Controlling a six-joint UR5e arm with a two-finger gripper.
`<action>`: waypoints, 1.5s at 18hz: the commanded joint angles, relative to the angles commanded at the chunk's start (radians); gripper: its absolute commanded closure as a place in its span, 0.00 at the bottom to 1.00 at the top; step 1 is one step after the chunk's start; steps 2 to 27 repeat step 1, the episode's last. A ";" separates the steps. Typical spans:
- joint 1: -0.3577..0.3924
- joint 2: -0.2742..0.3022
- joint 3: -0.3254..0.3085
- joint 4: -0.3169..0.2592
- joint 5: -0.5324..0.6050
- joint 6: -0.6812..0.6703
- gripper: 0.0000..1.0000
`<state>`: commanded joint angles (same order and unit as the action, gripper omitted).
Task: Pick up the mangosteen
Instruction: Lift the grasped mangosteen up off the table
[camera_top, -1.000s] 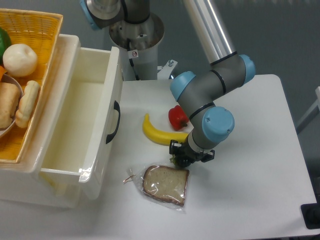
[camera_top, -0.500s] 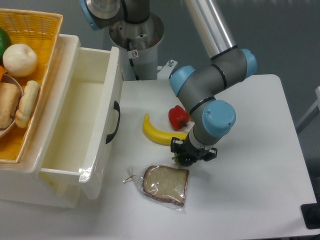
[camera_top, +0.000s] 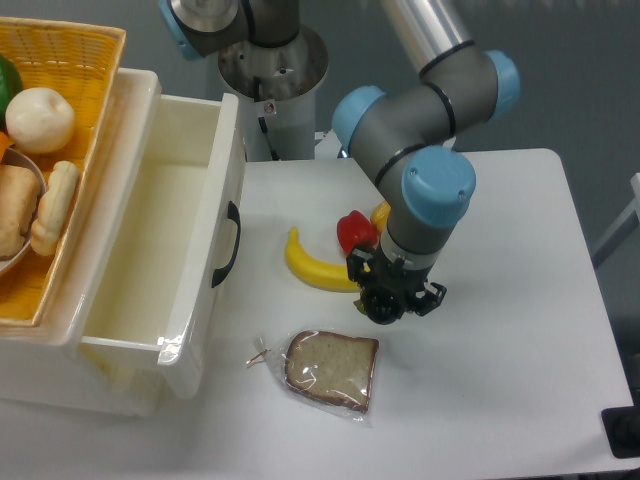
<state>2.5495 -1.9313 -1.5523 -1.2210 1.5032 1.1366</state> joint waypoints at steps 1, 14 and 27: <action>0.002 0.003 -0.002 0.000 0.005 0.000 0.82; 0.002 0.003 -0.002 0.000 0.005 0.000 0.82; 0.002 0.003 -0.002 0.000 0.005 0.000 0.82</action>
